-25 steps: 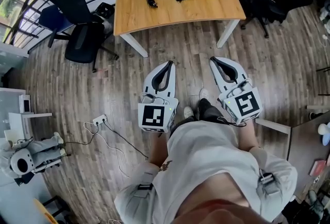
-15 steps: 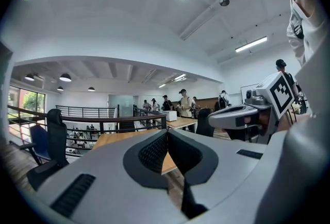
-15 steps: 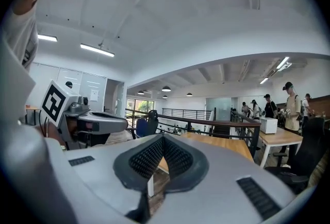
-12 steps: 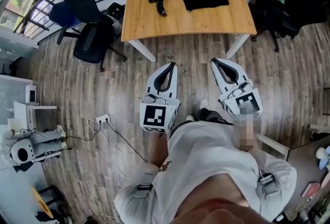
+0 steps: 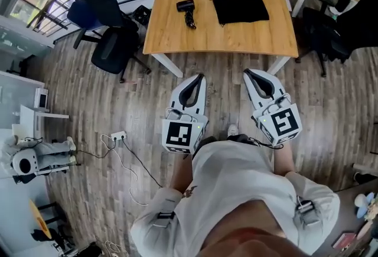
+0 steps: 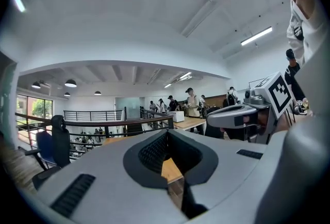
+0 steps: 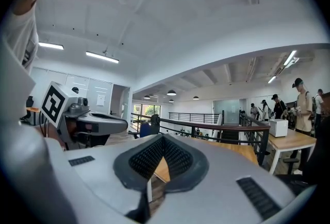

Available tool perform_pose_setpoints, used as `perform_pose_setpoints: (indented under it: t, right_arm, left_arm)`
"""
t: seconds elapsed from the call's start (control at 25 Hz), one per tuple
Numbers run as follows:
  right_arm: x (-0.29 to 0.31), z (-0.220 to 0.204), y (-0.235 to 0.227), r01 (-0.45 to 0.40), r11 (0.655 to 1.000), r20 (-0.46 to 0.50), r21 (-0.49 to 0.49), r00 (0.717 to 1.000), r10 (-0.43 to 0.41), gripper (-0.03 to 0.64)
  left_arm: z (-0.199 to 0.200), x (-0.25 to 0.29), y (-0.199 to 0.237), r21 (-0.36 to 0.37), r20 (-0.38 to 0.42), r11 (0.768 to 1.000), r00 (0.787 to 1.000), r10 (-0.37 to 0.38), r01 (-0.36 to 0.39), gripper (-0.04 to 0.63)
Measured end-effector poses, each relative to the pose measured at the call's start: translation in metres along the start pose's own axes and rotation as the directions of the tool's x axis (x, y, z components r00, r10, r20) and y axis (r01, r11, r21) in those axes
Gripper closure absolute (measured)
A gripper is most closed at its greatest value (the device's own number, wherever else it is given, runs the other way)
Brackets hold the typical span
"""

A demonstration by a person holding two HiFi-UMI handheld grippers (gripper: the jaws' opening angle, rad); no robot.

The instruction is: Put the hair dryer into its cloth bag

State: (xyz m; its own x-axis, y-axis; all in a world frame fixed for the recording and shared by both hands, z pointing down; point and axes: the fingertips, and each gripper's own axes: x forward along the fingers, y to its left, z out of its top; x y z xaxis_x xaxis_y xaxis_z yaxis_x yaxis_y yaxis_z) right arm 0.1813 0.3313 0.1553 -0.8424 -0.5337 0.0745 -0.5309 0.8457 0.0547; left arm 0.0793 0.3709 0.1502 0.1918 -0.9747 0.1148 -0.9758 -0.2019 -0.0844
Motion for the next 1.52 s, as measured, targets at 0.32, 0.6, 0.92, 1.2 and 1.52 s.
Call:
perform_pose_setpoints:
  t: [0.32, 0.6, 0.92, 1.2, 1.52]
  right_arm:
    - [0.001, 0.001, -0.026, -0.014, 1.000, 0.007, 0.005, 1.000, 0.014, 0.597]
    - [0.015, -0.008, -0.043, -0.007, 1.000, -0.010, 0.018, 1.000, 0.007, 0.597]
    - [0.049, -0.012, -0.063, 0.025, 1.000, -0.039, 0.013, 0.999, -0.024, 0.597]
    - [0.091, -0.011, -0.082, 0.064, 0.998, -0.059, 0.007, 0.996, -0.064, 0.597]
    - [0.143, -0.010, -0.091, 0.078, 0.997, -0.073, 0.008, 0.994, -0.077, 0.597]
  left_arm:
    - [0.001, 0.024, -0.007, 0.017, -0.017, 1.000, 1.000, 0.010, -0.010, 0.577]
    - [-0.006, 0.047, -0.002, 0.006, -0.035, 1.000, 0.999, -0.006, 0.006, 0.577]
    - [-0.009, 0.087, 0.020, 0.003, -0.030, 0.999, 0.999, -0.043, 0.044, 0.576]
    - [-0.009, 0.123, 0.054, -0.007, -0.022, 0.996, 0.996, -0.085, 0.085, 0.576]
    - [-0.010, 0.152, 0.095, -0.022, -0.020, 0.994, 0.994, -0.106, 0.105, 0.576]
